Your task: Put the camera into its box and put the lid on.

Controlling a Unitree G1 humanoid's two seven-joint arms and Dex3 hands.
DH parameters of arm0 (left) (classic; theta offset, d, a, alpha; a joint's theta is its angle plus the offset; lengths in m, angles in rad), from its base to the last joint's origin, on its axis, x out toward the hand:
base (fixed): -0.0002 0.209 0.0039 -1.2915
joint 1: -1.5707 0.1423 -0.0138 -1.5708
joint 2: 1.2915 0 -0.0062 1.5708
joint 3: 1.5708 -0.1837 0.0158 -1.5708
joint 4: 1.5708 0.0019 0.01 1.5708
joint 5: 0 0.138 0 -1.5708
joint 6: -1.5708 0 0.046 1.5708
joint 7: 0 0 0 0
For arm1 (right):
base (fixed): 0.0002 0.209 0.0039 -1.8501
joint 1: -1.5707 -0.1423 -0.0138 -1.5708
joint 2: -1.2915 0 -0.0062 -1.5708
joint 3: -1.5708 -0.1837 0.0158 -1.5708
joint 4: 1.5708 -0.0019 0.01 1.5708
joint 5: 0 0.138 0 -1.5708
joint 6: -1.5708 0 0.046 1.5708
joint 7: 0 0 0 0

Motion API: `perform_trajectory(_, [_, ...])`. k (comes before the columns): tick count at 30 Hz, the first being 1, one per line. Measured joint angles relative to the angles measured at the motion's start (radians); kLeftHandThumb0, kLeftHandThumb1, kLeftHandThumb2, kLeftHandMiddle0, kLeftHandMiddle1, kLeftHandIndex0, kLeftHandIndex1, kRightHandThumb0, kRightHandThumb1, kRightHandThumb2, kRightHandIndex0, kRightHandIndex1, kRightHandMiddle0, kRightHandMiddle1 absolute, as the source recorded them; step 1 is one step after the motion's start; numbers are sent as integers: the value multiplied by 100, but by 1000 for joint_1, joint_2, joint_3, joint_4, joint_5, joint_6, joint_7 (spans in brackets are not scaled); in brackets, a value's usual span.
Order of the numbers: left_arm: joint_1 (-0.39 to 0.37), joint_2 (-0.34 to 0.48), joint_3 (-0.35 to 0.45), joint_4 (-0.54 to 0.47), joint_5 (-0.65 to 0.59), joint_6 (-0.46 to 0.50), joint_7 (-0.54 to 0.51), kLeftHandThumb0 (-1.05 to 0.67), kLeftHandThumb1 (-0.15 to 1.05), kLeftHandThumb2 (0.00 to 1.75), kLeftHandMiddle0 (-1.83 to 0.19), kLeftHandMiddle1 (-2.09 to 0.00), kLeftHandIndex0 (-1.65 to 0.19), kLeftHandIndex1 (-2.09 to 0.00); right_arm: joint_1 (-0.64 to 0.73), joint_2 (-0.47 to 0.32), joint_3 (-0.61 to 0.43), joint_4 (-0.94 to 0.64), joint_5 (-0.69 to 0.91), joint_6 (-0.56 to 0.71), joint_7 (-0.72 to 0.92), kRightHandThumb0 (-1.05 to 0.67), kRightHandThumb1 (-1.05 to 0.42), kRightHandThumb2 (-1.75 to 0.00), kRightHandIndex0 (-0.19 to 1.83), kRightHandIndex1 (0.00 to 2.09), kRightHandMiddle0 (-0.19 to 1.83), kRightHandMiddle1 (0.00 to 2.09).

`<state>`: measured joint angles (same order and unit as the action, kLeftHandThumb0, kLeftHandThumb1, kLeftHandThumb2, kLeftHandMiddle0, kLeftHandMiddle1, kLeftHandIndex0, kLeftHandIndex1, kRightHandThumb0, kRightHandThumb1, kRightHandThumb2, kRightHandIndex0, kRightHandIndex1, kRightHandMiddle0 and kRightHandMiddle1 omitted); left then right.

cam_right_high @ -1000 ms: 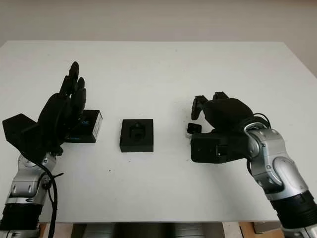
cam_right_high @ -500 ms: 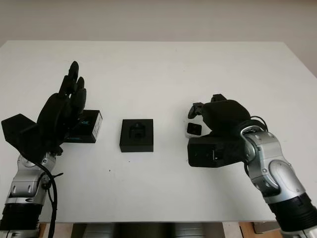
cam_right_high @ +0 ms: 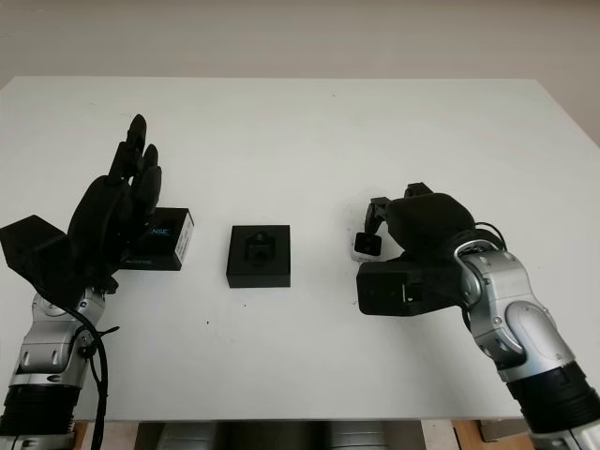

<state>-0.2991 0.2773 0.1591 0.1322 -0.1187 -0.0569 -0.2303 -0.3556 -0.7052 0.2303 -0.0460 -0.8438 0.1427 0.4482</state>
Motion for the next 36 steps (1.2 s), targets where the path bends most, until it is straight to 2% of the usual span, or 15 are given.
perform_trajectory(2, [0, 0, 0, 0, -1, 1, 0, -83, 105, 51, 19, 0, 19, 0, 0, 0, 0, 8, 0, -10, -13, -70, -97, -5, 1, 159, 9, 128])
perform_trajectory(4, [0, 0, 0, 0, -1, 2, -1, -83, 105, 51, 19, 0, 19, 0, 0, 0, 0, 12, 1, -15, -16, -69, -98, -6, -2, 157, 4, 132])
perform_trajectory(5, [0, 0, 0, 0, -1, 2, -2, -83, 105, 51, 19, 0, 19, 0, 0, 0, 0, 13, 2, -16, -15, -68, -99, -6, 0, 148, 8, 120])
perform_trajectory(6, [0, 0, 0, 0, -1, 1, -2, -83, 105, 51, 19, 0, 19, 0, 0, 0, 0, 13, 3, -16, -13, -67, -99, -5, 7, 131, 17, 98])
perform_trajectory(8, [0, 0, 0, 0, 0, 1, -2, -83, 105, 52, 19, 0, 19, 0, 0, 0, 0, 14, 6, -13, -8, -66, -100, -5, 13, 115, 24, 78])
perform_trajectory(10, [0, 0, 0, 0, 0, 1, -2, -83, 105, 52, 19, 0, 19, 0, -1, 0, -1, 14, 6, -12, -8, -66, -101, -5, 5, 130, 17, 92])
perform_trajectory(12, [0, 0, 0, 0, 1, 1, -2, -83, 105, 52, 19, 0, 19, 0, -1, 0, -1, 15, 6, -14, -9, -66, -102, -6, -8, 163, -3, 138])
perform_trajectory(13, [0, 0, 0, 0, 1, 1, -2, -84, 105, 52, 19, 0, 19, 0, -1, 0, 0, 16, 6, -18, -11, -67, -102, -6, -9, 169, -6, 146])
perform_trajectory(17, [0, 0, 1, 0, 1, 2, -2, -84, 105, 51, 19, 0, 19, 0, -1, 0, 7, 32, 1, -39, -40, -69, -103, -5, -6, 171, -11, 161])
perform_trajectory(20, [0, 1, 1, 0, 1, 6, -2, -85, 105, 51, 19, 0, 19, 0, 1, 1, 12, 38, 2, -54, -68, -69, -102, -5, -9, 192, -15, 186])
perform_trajectory(23, [1, 1, 1, 0, 1, 7, -2, -84, 105, 51, 19, 0, 19, 0, 1, 1, 16, 41, -2, -64, -88, -71, -103, -5, -11, 202, -18, 202])
perform_trajectory(25, [2, 1, 1, 0, 2, 7, -2, -85, 105, 51, 19, 0, 19, 0, 1, 1, 20, 46, -13, -65, -103, -70, -104, -6, -8, 200, -16, 204])
perform_trajectory(28, [5, 1, 2, -1, 2, 7, -1, -85, 105, 50, 19, 0, 19, 0, 2, 1, 28, 54, -34, -70, -118, -70, -105, -9, 2, 185, -10, 194])
perform_trajectory(33, [13, 1, 3, -4, 1, 15, 2, -86, 105, 49, 19, 0, 19, 0, 8, 1, 36, 67, -51, -98, -166, -67, -105, -8, 16, 184, 1, 194])
perform_trajectory(36, [16, 3, 3, -8, 4, 21, 2, -86, 105, 51, 19, 0, 19, 0, 10, 1, 36, 93, -48, -129, -214, -56, -105, -13, 18, 185, 6, 193])
